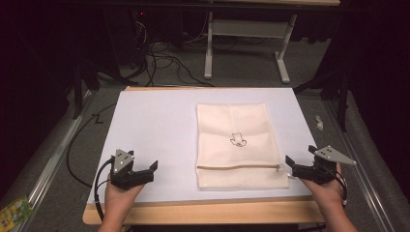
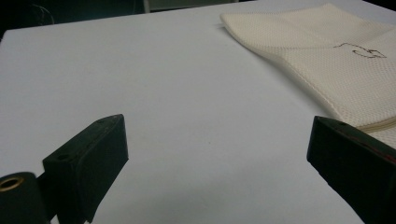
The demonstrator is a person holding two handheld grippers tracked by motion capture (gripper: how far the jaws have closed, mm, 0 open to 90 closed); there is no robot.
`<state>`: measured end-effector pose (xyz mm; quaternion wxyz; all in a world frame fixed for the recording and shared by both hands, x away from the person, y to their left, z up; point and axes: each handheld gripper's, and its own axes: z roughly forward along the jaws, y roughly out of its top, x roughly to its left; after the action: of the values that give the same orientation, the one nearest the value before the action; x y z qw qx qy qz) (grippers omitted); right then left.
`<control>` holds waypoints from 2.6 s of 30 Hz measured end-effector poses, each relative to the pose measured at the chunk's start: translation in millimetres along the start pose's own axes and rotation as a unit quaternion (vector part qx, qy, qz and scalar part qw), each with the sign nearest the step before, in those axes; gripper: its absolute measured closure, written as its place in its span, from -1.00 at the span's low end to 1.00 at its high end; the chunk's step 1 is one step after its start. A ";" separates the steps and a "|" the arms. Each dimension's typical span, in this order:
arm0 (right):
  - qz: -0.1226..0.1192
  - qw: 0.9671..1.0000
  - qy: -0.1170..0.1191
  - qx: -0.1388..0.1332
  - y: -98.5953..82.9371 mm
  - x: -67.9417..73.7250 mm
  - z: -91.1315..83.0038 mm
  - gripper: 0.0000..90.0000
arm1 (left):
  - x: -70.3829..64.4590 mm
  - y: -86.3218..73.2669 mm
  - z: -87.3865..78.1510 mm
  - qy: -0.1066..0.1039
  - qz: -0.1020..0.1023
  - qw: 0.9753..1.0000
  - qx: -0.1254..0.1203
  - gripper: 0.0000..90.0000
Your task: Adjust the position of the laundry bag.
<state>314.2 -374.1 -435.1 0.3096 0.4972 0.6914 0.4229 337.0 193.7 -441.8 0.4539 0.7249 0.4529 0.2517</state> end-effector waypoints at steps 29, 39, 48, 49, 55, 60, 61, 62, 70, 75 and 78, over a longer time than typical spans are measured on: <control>-0.021 1.000 0.008 0.019 -5.5 7.1 7.8 -0.70 | -113.1 14.7 125.2 -0.126 -0.009 0.986 0.105 0.32; -0.014 0.999 0.021 0.022 -7.5 9.6 5.9 -0.57 | -105.5 9.2 115.1 -0.064 0.030 0.991 0.111 0.95; -0.026 0.998 0.044 0.040 -8.7 22.4 12.8 -0.36 | -92.2 4.3 97.6 -0.027 0.044 0.992 0.119 0.96; -0.026 0.998 0.044 0.040 -8.7 22.4 12.8 -0.36 | -88.2 4.5 94.7 -0.023 0.041 0.991 0.121 0.96; -0.026 0.997 0.059 0.041 -8.5 22.6 14.3 -0.31 | -72.1 -1.9 76.5 -0.015 0.021 0.991 0.130 0.95; -0.023 0.995 0.080 0.046 -9.0 24.6 15.8 -0.08 | -73.5 -12.5 72.1 -0.030 0.027 0.993 0.112 0.89; -0.020 0.994 0.092 0.051 -9.4 26.7 15.9 -0.01 | -72.1 -12.5 71.9 -0.035 0.022 0.993 0.110 0.89; -0.022 0.993 0.102 0.053 -9.9 28.6 16.6 0.06 | -70.2 -10.6 71.5 -0.042 0.017 0.993 0.113 0.89; -0.047 0.977 0.162 0.129 -19.7 64.6 34.2 0.27 | -67.6 -9.4 68.2 -0.058 0.011 0.992 0.109 0.90; -0.066 0.974 0.155 0.150 -24.3 73.6 40.2 0.49 | -68.5 -9.4 71.5 -0.053 0.025 0.992 0.116 0.94; -0.068 0.974 0.150 0.155 -20.7 73.3 41.4 0.76 | -71.2 -6.0 77.7 -0.046 0.044 0.991 0.120 0.95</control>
<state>317.5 -296.1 -472.8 0.1501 0.4217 0.8193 0.3583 361.8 98.3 -479.6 0.3726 0.8044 0.4257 0.1815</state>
